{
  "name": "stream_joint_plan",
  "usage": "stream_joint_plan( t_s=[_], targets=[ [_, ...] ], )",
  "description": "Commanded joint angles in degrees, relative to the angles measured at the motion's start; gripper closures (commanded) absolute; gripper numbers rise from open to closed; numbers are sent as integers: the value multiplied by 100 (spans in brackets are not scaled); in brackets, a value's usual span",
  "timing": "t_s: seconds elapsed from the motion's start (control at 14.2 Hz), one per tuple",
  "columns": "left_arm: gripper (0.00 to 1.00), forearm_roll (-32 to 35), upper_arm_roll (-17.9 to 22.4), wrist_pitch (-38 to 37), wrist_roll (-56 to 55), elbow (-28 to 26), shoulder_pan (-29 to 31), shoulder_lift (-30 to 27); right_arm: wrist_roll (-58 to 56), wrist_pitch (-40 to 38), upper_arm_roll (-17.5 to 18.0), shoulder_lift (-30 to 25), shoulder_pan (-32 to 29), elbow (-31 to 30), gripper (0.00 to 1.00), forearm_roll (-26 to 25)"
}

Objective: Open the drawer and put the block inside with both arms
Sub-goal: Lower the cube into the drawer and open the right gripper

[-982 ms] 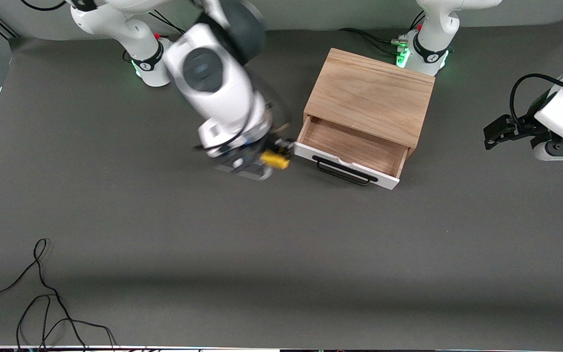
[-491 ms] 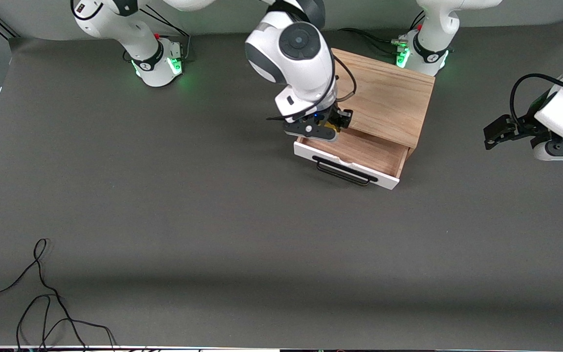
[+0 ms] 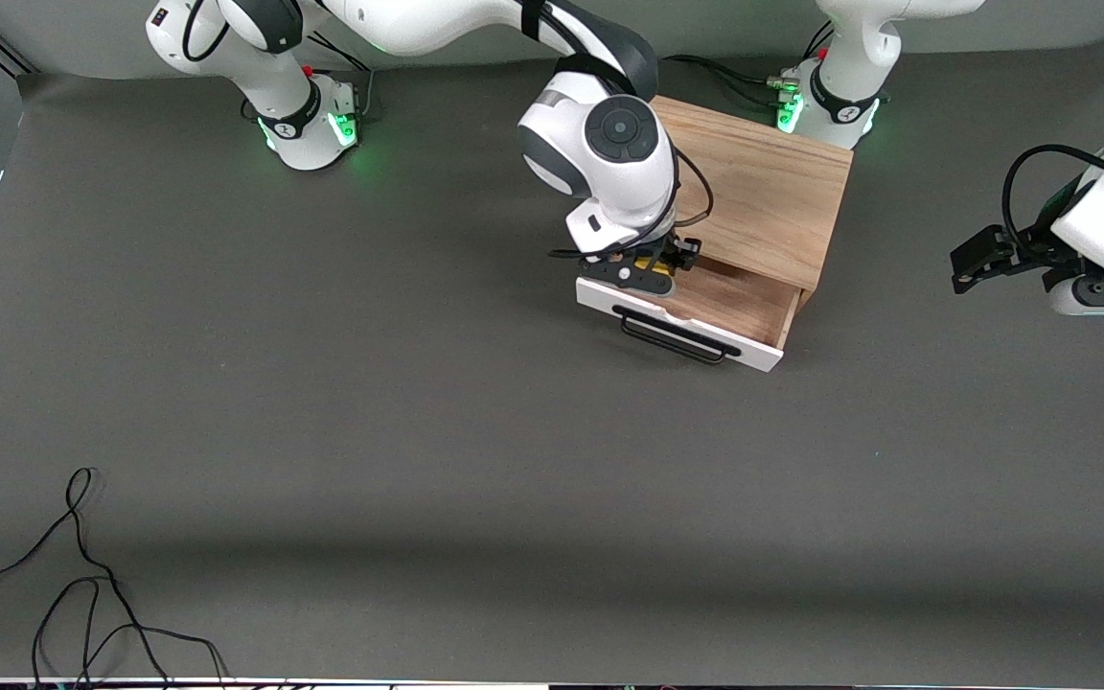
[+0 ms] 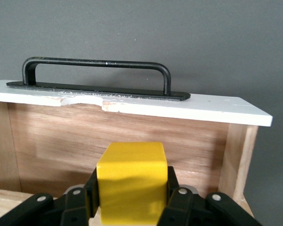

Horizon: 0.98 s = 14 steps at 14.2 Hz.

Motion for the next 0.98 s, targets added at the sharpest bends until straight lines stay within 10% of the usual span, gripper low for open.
stream_joint_plan(
  t_s=[0.0,0.42,0.56,0.91],
  targets=[
    [0,-34,9,-43,113,18,43,-46,214,98,-97,207,133,230,90,-130],
    [0,-43,9,-8,113,18,69,-46,319,221,-97,383,142,222,72,-227],
    [0,-43,9,-8,113,18,78,-46,346,221,-106,383,142,222,4,-227],
    [0,-43,9,1,113,18,78,-46,469,248,-106,339,142,265,0,-236]
  ],
)
